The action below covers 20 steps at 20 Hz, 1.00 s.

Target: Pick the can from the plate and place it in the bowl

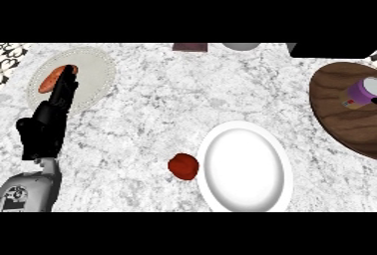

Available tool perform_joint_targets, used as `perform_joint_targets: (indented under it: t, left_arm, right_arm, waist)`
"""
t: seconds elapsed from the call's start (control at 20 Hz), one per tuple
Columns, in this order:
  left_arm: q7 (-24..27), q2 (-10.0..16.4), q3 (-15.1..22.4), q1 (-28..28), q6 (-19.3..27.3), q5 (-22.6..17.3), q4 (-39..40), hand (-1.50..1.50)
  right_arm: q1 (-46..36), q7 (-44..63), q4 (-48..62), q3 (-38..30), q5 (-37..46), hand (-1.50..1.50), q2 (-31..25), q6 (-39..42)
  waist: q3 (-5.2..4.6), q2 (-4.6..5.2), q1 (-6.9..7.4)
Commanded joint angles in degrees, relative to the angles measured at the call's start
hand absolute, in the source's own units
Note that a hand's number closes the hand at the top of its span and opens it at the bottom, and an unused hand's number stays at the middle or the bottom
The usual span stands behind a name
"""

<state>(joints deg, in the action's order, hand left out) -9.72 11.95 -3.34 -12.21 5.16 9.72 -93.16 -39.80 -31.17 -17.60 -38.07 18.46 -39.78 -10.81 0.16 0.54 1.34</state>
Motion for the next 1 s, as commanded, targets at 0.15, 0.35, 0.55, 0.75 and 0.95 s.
perform_joint_targets:
  t: [0.15,0.35,0.55,0.75,0.95]
  left_arm:
    - [2.7,-0.8,-1.1,1.1,0.5,-0.1,2.7,0.0]
    - [0.4,0.1,-1.8,-0.6,0.6,0.6,1.6,0.0]
    - [1.2,-1.1,-0.5,2.4,0.8,1.7,-0.1,0.0]
    - [-0.8,-1.4,-0.4,2.6,0.0,1.1,-2.9,0.0]
    - [-1.4,-1.3,-1.4,-0.4,0.2,1.5,0.3,0.0]
  right_arm:
    - [7.1,-4.6,0.5,-5.0,-7.7,-1.5,-6.3,14.8]
    - [13.0,-8.9,-2.0,-5.2,-10.7,-1.5,-5.4,21.3]
    - [17.9,-8.6,-6.6,-4.1,-13.0,-1.5,-5.5,26.8]
    - [22.5,-10.3,-9.8,-3.4,-15.4,-1.5,-4.7,29.4]
    - [29.2,-7.6,-21.5,-2.4,-18.6,-1.5,1.7,28.1]
  waist:
    - [-0.08,-0.37,-1.43]
    - [-0.13,-0.62,-1.74]
    - [-0.19,-0.71,-1.71]
    - [-0.16,-0.64,-1.42]
    - [-0.24,-0.75,-1.96]
